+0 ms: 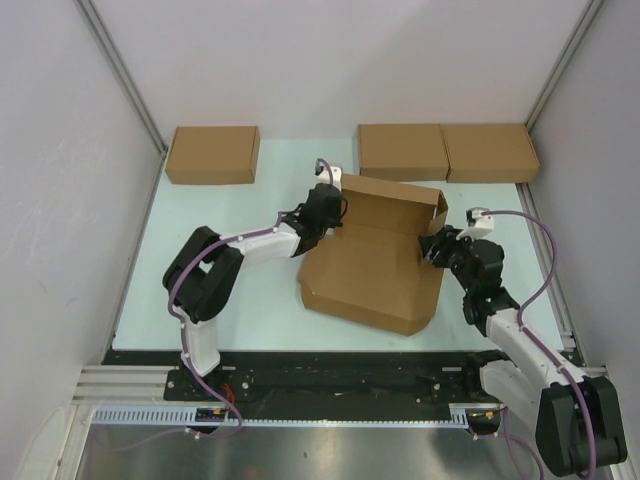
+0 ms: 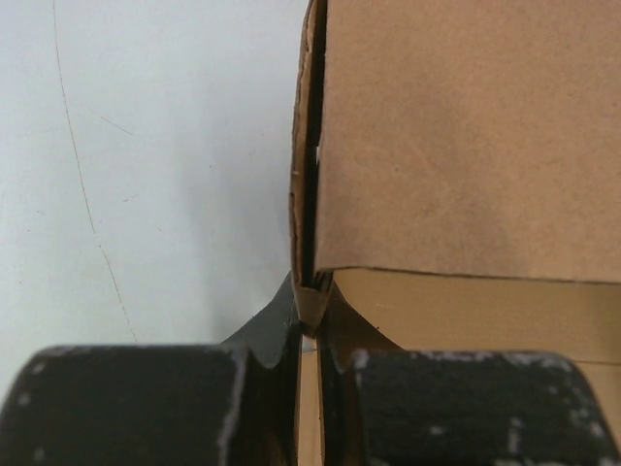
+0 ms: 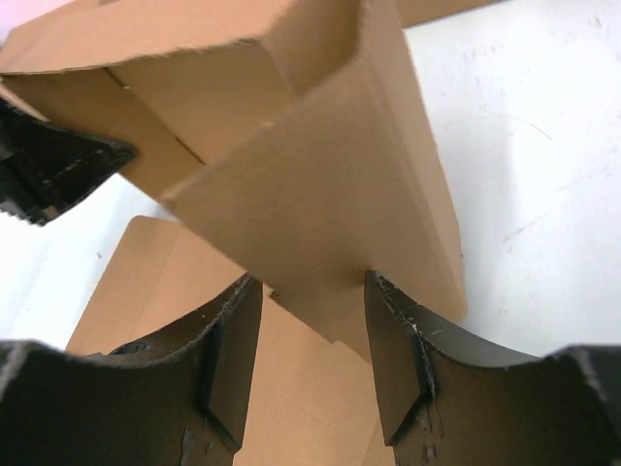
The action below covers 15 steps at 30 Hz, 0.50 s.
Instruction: Fold the paper box
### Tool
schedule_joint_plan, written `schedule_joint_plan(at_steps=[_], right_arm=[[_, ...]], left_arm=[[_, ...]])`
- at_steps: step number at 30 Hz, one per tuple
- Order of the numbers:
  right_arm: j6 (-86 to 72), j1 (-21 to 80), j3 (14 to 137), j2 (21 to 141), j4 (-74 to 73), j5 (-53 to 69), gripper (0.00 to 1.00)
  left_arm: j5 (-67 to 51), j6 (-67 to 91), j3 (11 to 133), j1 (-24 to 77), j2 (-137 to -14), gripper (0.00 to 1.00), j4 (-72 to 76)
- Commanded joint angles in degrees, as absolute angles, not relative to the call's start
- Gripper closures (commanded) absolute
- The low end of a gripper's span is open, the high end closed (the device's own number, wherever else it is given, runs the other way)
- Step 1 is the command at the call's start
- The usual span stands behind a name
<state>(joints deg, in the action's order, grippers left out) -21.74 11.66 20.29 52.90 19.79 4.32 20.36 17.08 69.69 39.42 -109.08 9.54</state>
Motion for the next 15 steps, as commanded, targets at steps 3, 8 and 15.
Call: schedule_joint_plan(at_steps=[3,8,15], right_arm=[[-19.42,14.23,22.85,48.17,18.73,5.00,0.48],[-19.16,14.94,24.87,42.37,13.28,6.15,0.45],[-18.90,14.85,27.07,32.35,4.85,1.33,0.42]], left_arm=[[20.92,17.05,66.88,39.02,-111.36,1.00,-3.43],[21.27,16.88,67.50,38.94,-112.06,1.00,-3.87],[21.44,16.79,67.59,39.02,-113.03,1.00,-3.96]])
